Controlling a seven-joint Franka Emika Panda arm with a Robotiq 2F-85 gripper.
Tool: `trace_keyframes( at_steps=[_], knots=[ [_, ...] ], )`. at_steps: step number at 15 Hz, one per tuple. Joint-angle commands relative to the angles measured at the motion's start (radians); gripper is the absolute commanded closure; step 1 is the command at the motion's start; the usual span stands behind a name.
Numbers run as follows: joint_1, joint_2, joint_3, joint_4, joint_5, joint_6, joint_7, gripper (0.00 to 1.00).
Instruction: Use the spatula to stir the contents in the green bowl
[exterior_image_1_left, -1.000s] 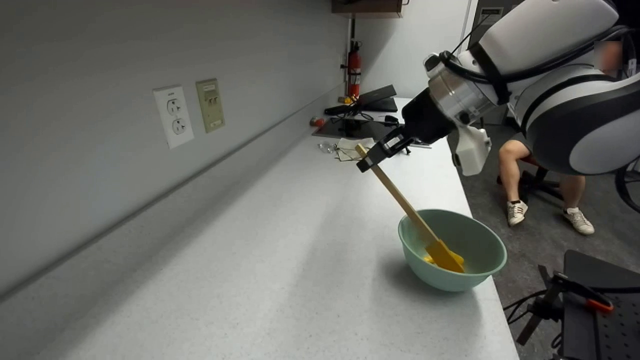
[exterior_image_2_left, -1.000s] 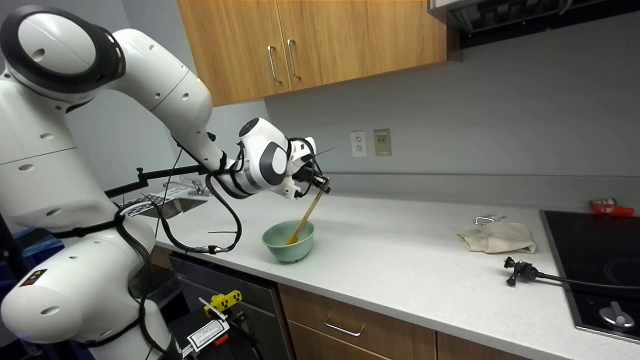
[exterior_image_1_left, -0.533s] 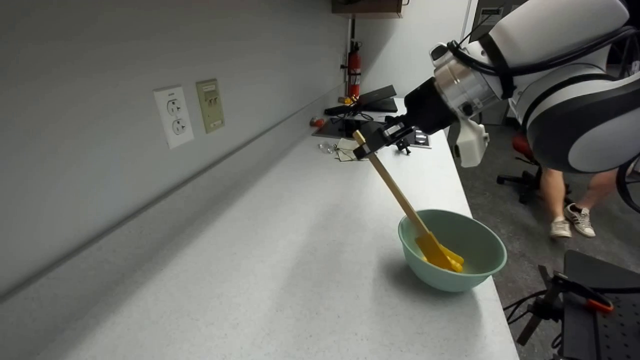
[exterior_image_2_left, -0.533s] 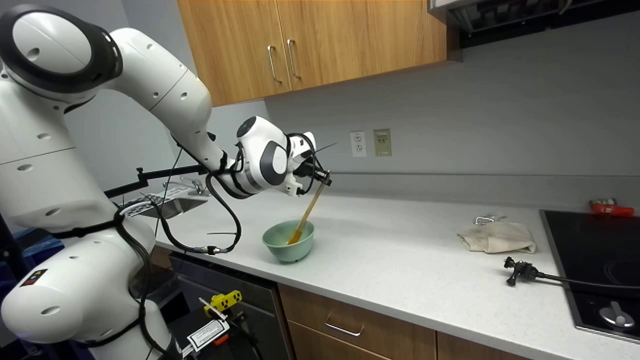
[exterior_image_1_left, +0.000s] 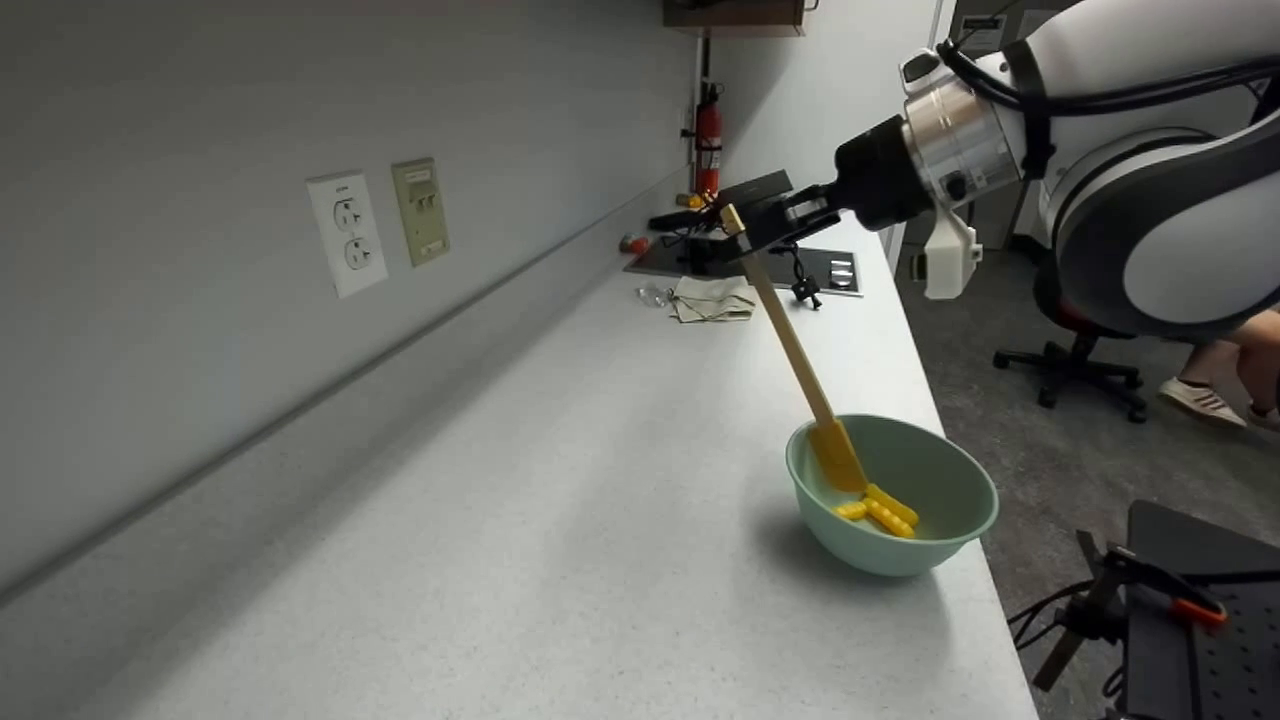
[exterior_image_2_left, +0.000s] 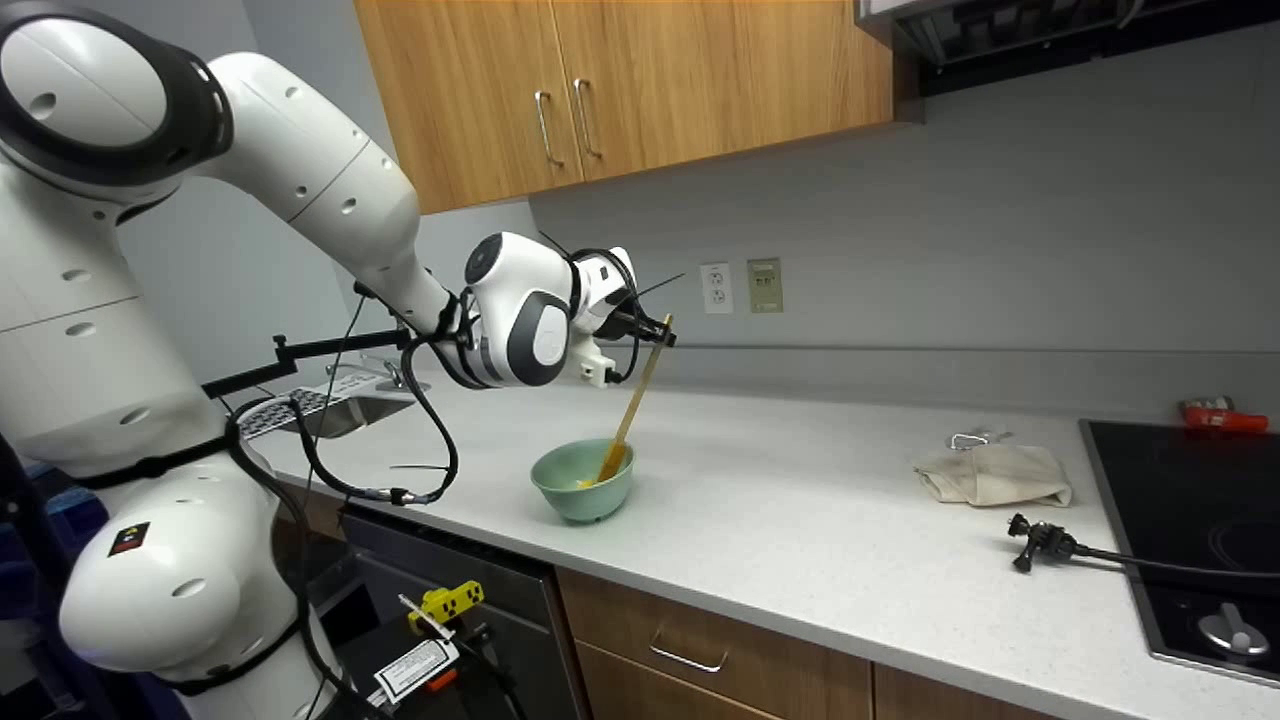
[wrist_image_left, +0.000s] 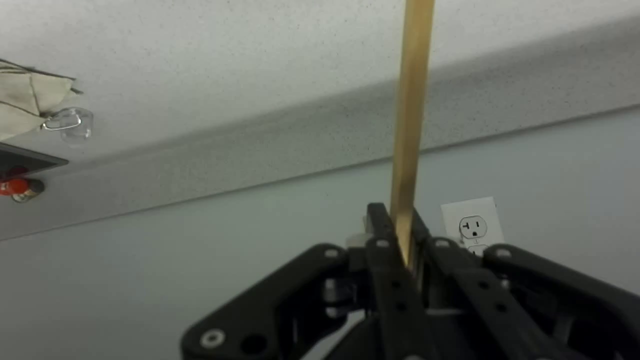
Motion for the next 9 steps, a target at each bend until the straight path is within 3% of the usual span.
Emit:
trace_keyframes(
  at_steps=[1, 2, 9],
  knots=[
    [0.100, -0.013, -0.086, -0.030, 0.059, 0.057, -0.078, 0.98],
    [0.048, -0.015, -0.041, -0.033, 0.017, 0.042, -0.047, 0.98],
    [0.057, -0.010, -0.027, -0.066, 0.012, -0.050, -0.044, 0.98]
  ],
)
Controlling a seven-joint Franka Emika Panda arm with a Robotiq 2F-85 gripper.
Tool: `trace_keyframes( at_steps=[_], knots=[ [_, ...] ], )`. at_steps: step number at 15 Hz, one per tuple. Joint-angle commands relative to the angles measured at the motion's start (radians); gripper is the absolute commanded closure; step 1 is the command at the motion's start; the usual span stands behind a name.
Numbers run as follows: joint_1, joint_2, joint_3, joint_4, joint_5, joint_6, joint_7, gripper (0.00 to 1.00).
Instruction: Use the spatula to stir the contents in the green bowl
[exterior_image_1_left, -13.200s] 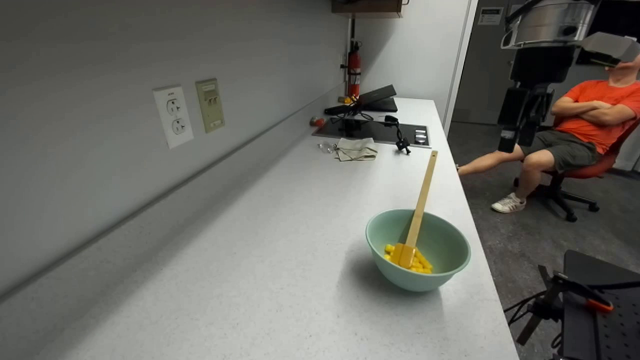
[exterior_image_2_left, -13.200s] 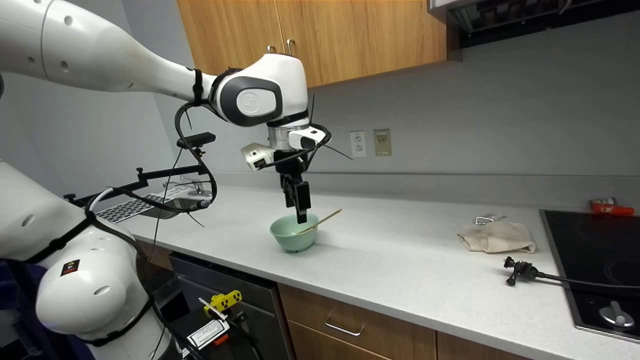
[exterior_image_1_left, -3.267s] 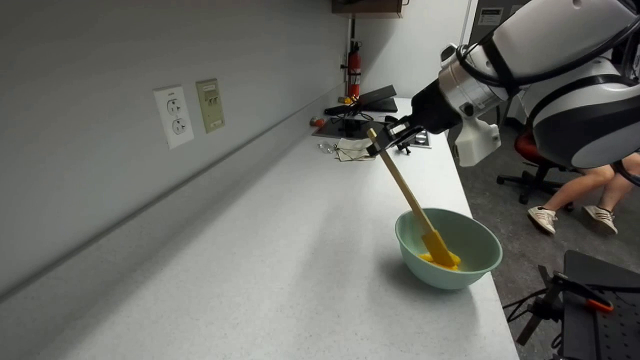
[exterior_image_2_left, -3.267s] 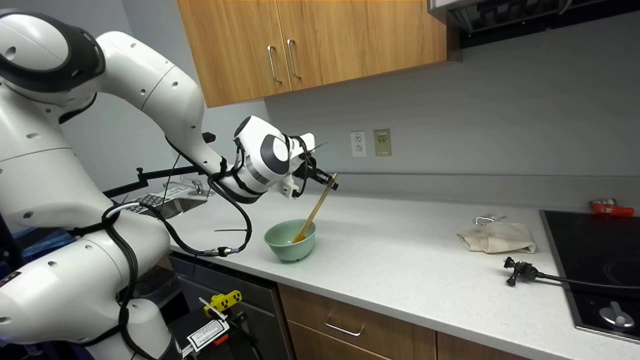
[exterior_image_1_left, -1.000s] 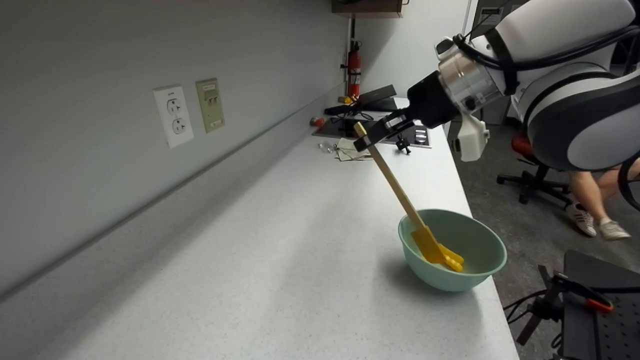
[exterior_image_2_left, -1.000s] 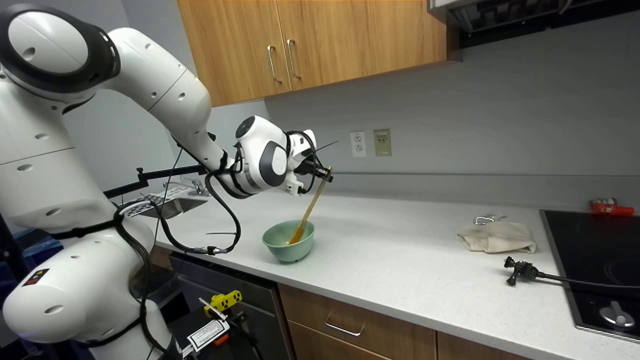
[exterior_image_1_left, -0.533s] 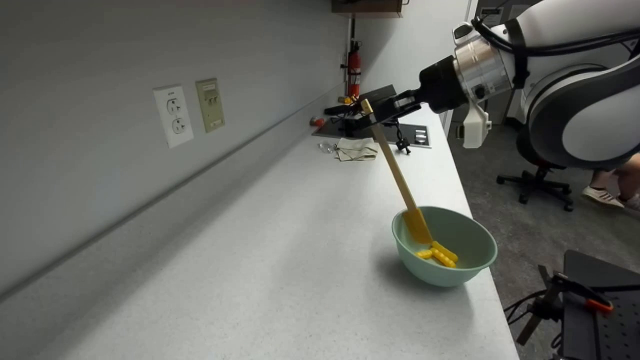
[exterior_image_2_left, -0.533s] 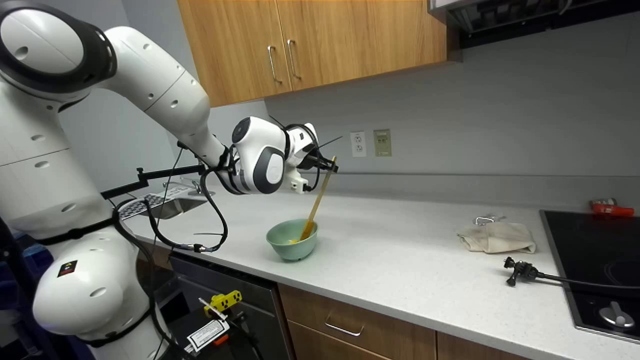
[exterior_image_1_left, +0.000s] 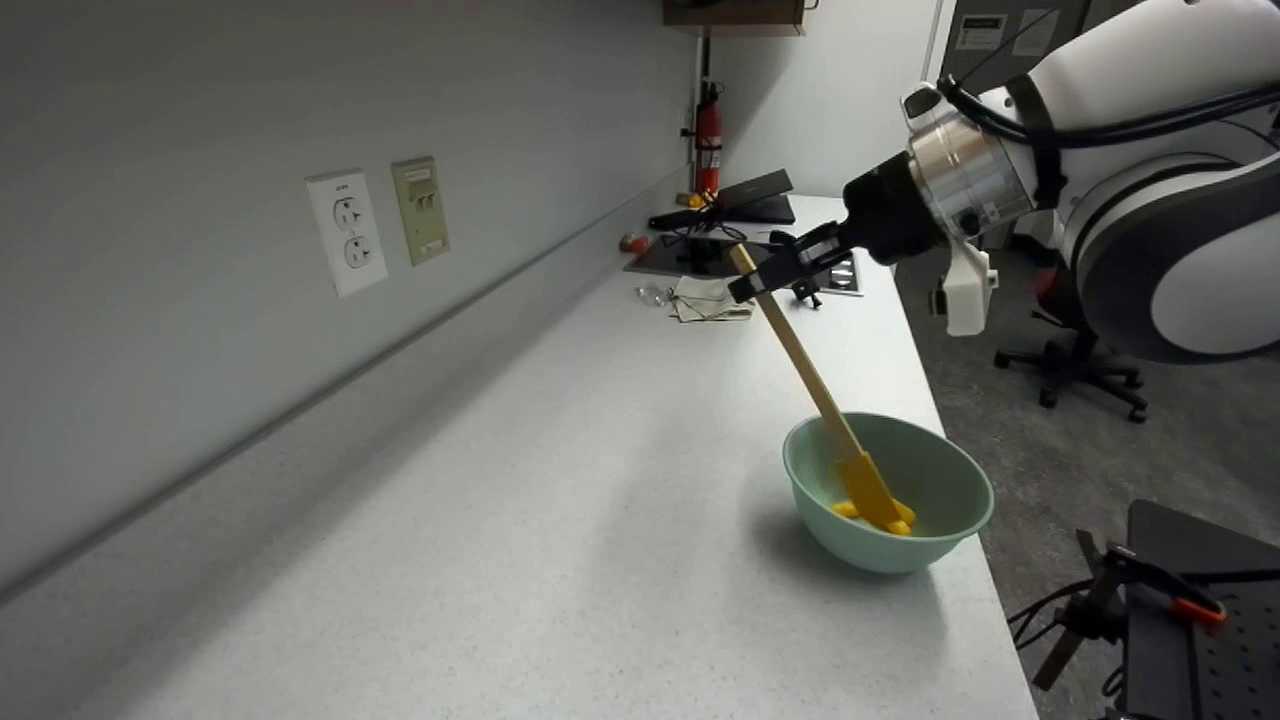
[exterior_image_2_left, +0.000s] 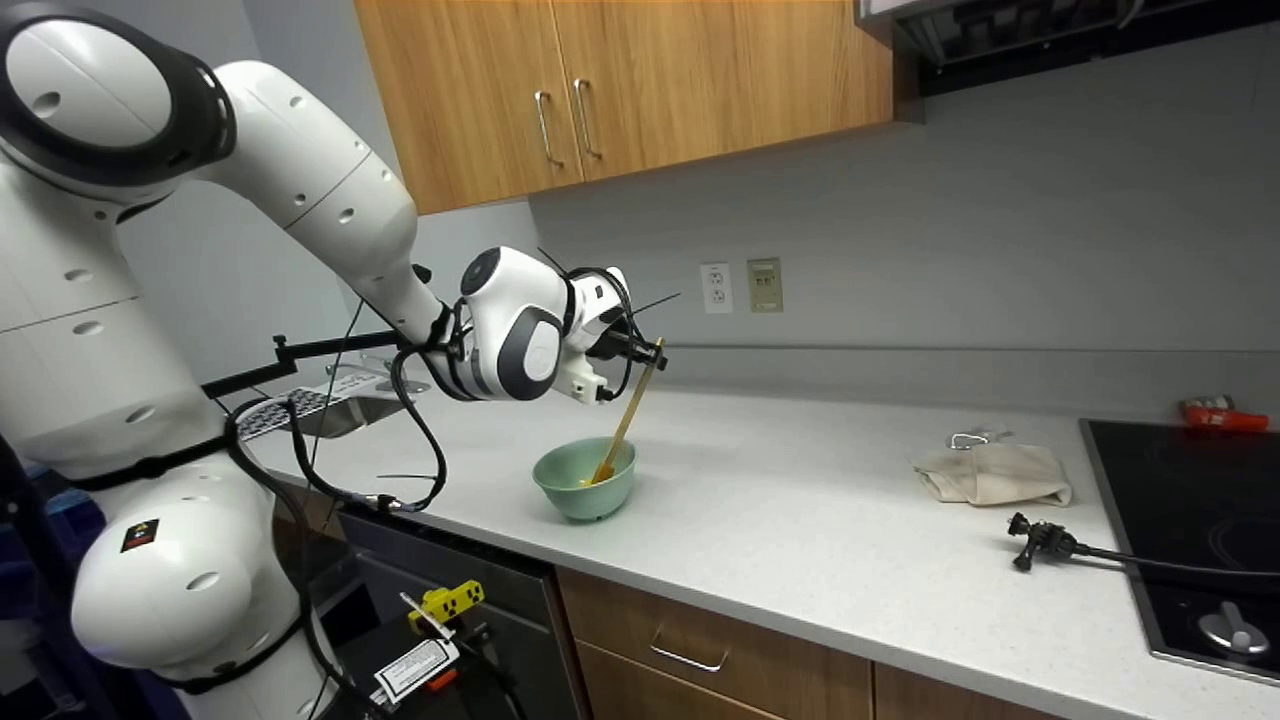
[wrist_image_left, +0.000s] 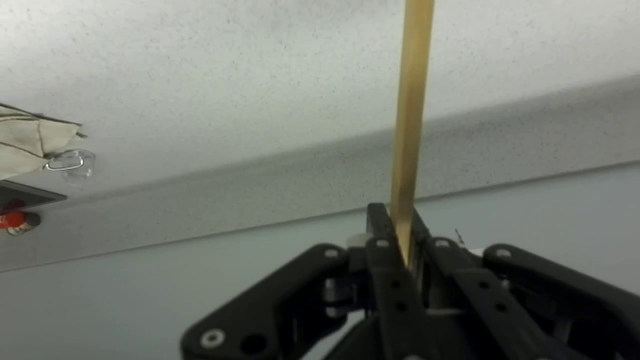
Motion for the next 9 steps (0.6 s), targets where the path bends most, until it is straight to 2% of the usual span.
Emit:
trace_keyframes(
  at_steps=[1, 5, 6, 9],
  knots=[
    [0.074, -0.005, -0.048, -0.018, 0.048, -0.011, -0.049, 0.98],
    [0.102, 0.018, -0.073, -0.021, 0.066, 0.068, -0.094, 0.98],
    [0.056, 0.027, -0.026, -0.020, 0.068, 0.094, -0.100, 0.98],
    [0.061, 0.061, -0.023, -0.009, 0.090, 0.154, -0.128, 0.98]
  ],
)
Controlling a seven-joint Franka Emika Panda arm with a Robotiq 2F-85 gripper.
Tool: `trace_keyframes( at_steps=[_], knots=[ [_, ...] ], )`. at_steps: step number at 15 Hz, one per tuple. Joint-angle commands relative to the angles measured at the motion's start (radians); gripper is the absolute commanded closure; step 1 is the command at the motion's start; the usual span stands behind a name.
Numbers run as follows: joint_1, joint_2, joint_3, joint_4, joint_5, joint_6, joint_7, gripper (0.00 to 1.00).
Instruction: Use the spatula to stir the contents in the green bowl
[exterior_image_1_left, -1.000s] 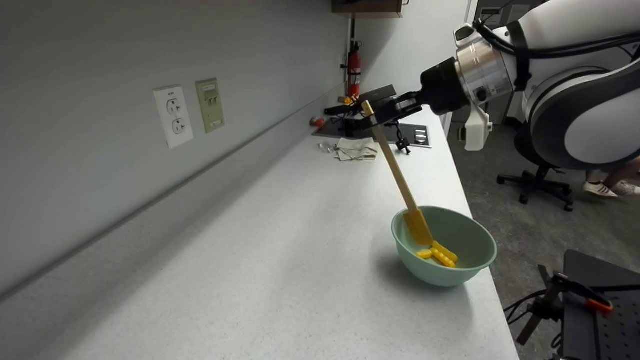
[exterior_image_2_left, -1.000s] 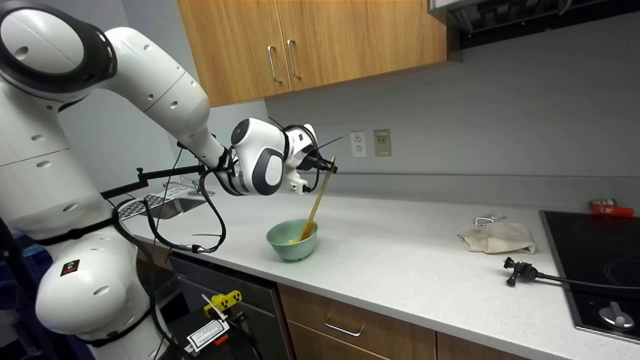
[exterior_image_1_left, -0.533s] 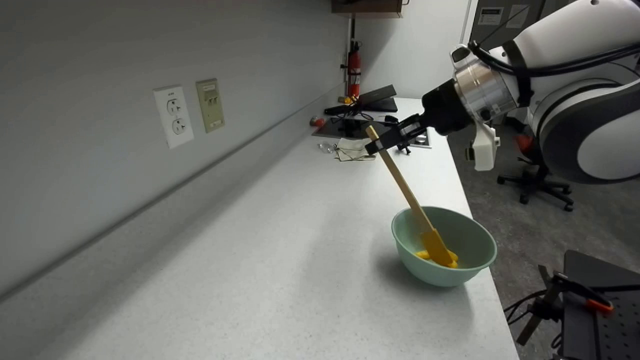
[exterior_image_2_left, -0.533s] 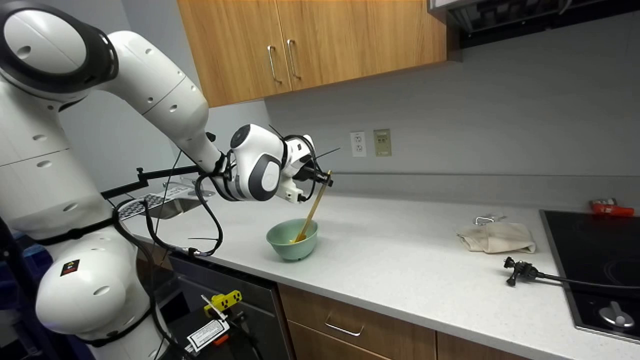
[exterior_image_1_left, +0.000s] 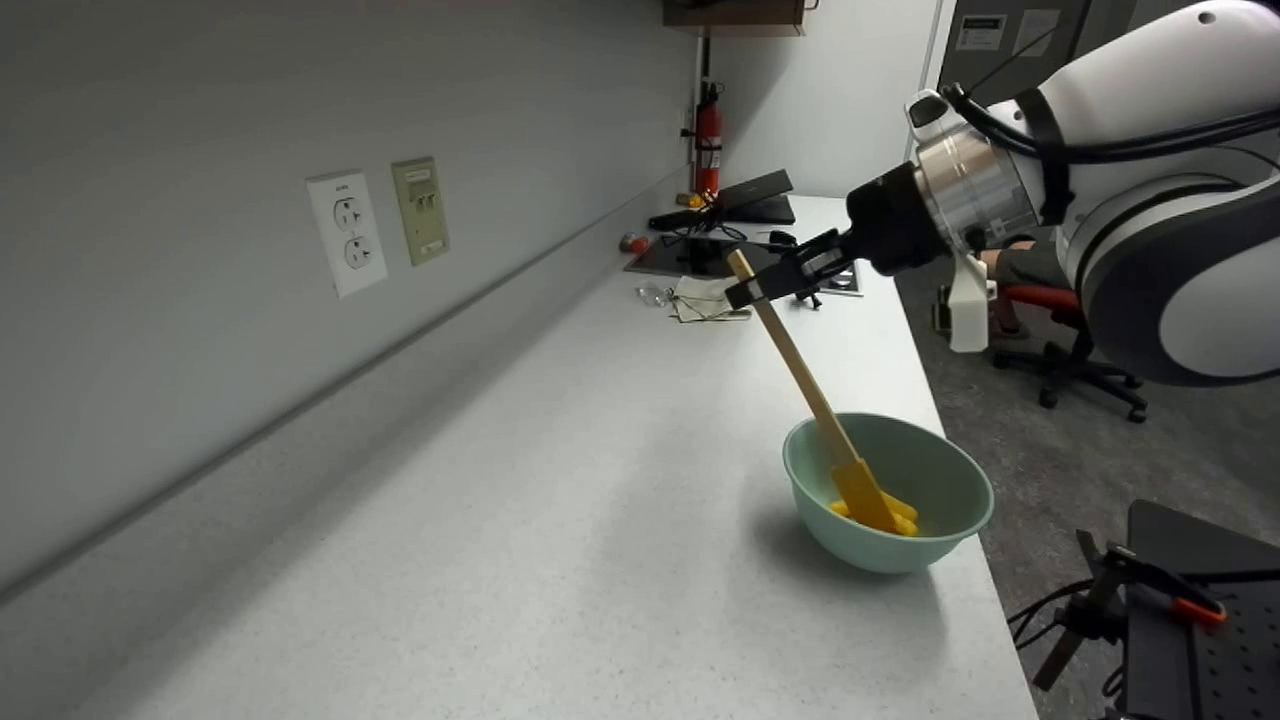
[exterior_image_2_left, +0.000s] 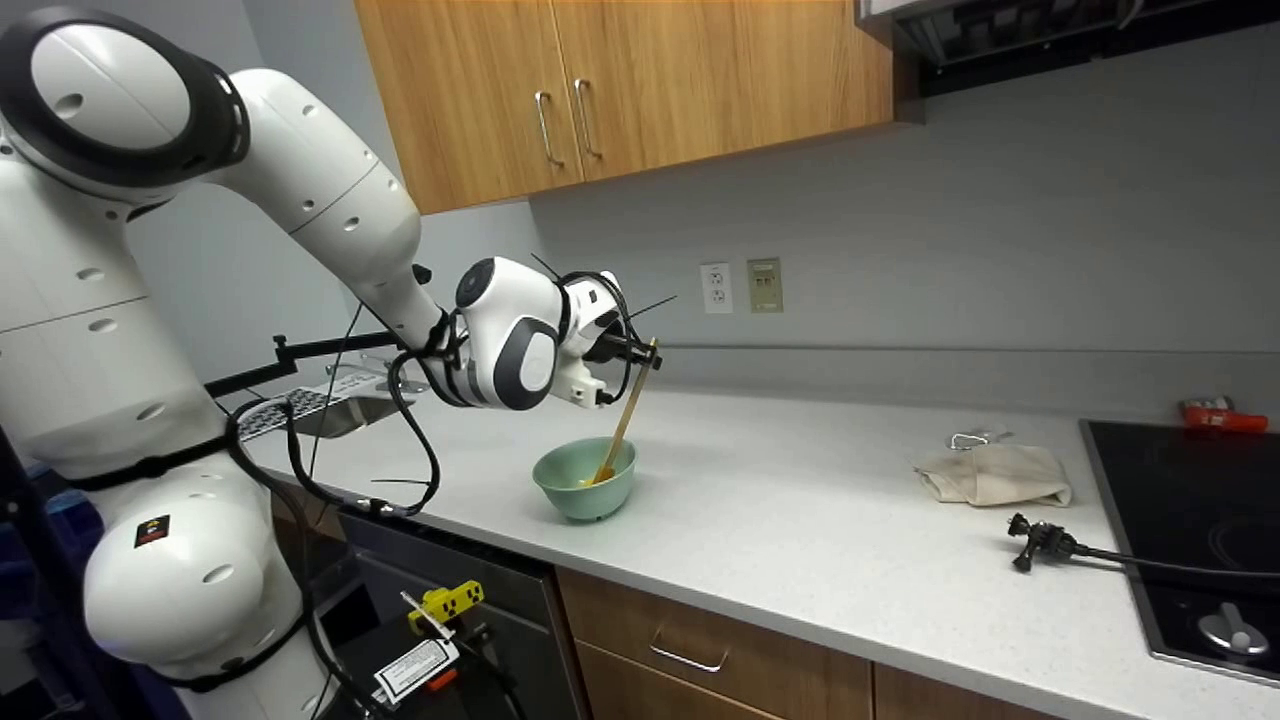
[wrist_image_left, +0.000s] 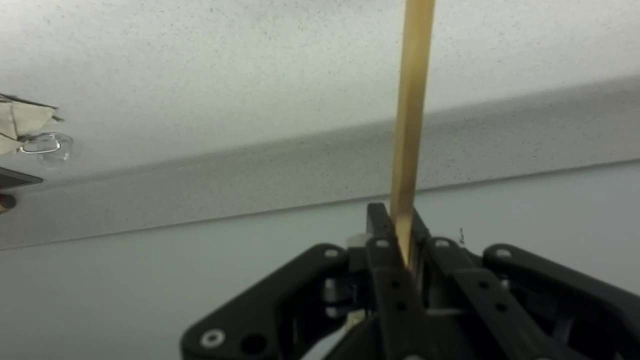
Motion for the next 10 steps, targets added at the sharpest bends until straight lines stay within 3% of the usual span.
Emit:
trace_keyframes(
  at_steps=[1, 6, 7, 10],
  knots=[
    [-0.005, 0.048, 0.019, 0.009, 0.067, 0.089, -0.072, 0.98],
    [0.004, 0.092, 0.016, 0.021, 0.092, 0.157, -0.092, 0.98],
    [0.041, 0.100, -0.022, 0.024, 0.084, 0.170, -0.085, 0.98],
    [0.054, 0.127, -0.029, 0.031, 0.076, 0.215, -0.066, 0.98]
  ],
)
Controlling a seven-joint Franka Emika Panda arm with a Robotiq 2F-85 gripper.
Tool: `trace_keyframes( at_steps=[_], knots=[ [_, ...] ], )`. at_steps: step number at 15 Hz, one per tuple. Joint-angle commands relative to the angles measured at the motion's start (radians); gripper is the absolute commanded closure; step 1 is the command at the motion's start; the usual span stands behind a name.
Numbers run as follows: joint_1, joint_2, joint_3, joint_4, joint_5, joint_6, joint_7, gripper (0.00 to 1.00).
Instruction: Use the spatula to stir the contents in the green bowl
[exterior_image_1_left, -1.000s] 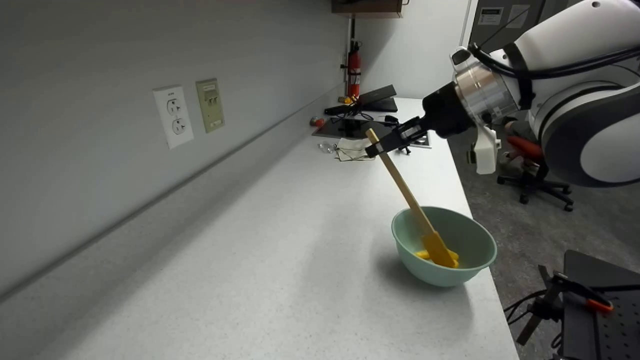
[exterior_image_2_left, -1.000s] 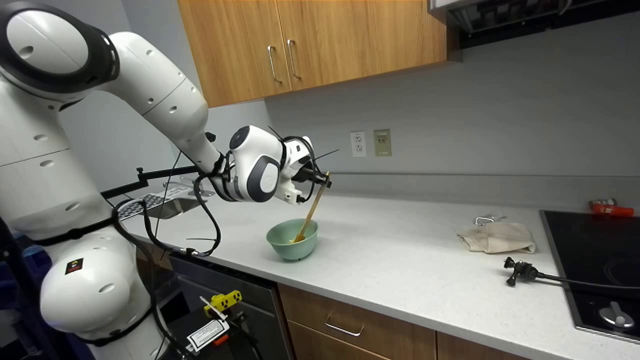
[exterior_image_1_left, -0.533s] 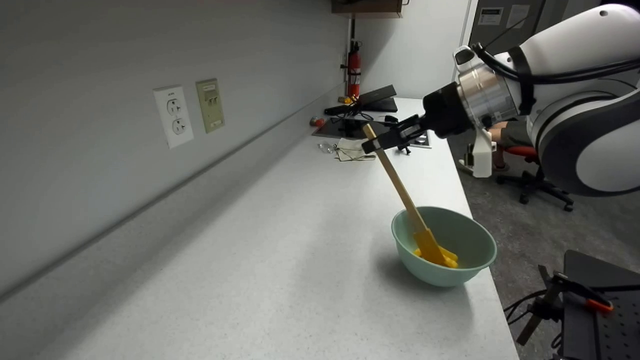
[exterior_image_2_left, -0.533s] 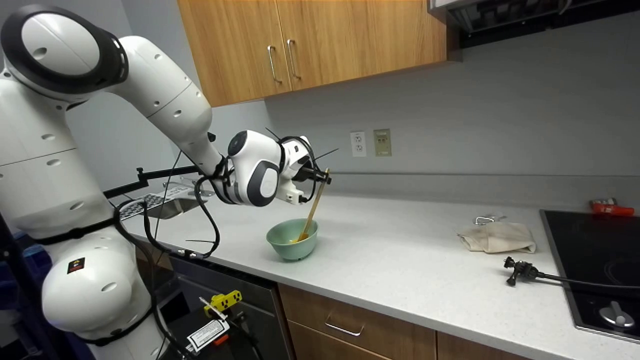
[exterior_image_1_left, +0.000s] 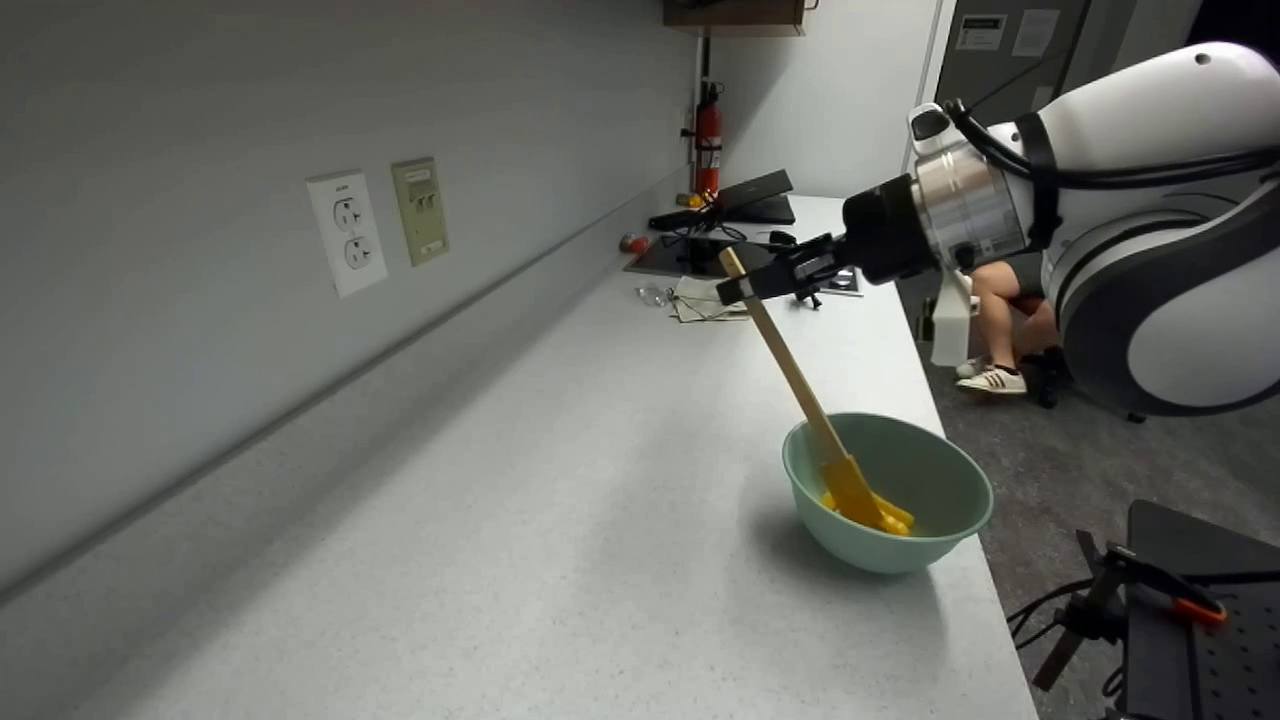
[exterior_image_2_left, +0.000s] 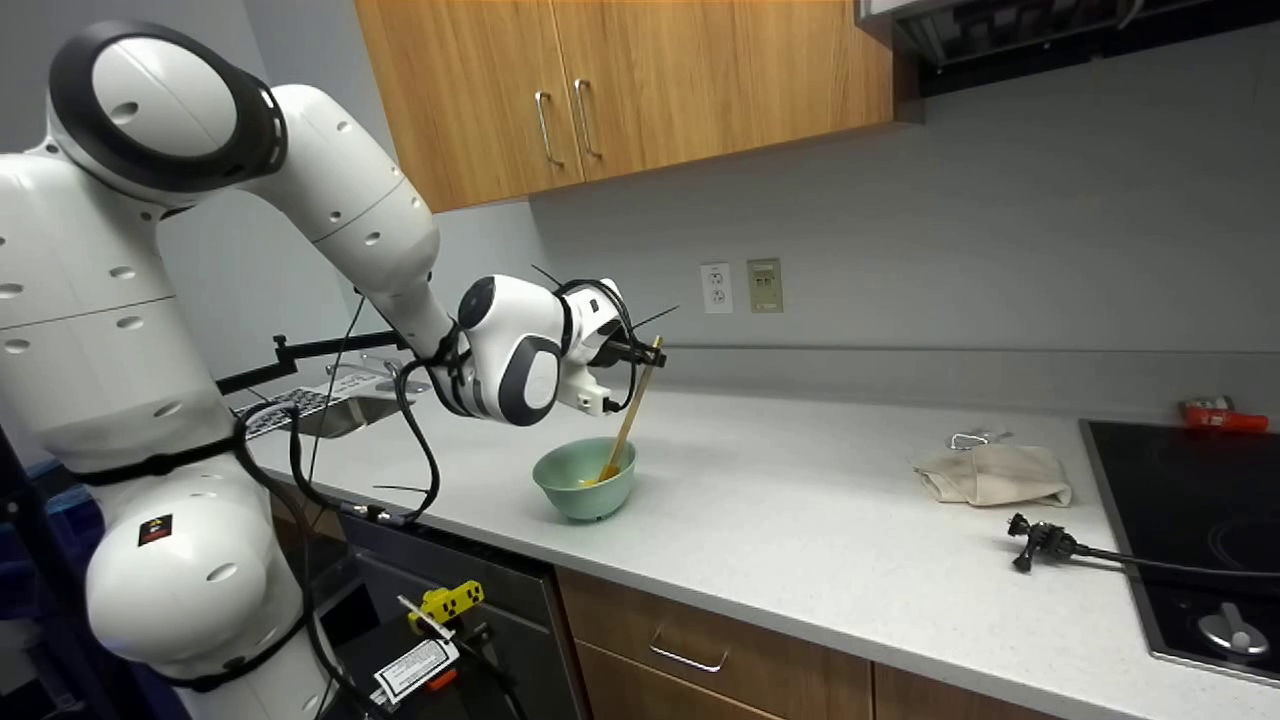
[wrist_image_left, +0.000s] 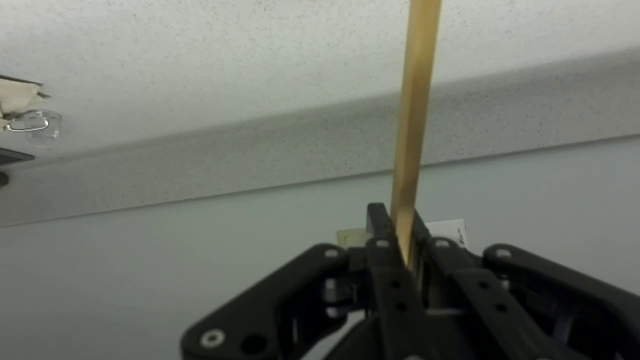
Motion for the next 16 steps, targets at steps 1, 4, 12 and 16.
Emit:
trace_keyframes(
  at_steps=[1, 4, 12, 16],
  knots=[
    [0.040, 0.063, -0.022, 0.030, 0.023, 0.083, -0.007, 0.98],
    [0.044, 0.072, -0.025, 0.040, 0.026, 0.071, 0.013, 0.98],
    [0.011, 0.034, -0.041, 0.102, 0.025, -0.274, 0.048, 0.98],
    [0.018, 0.046, -0.039, 0.116, 0.043, -0.308, 0.083, 0.98]
  ],
)
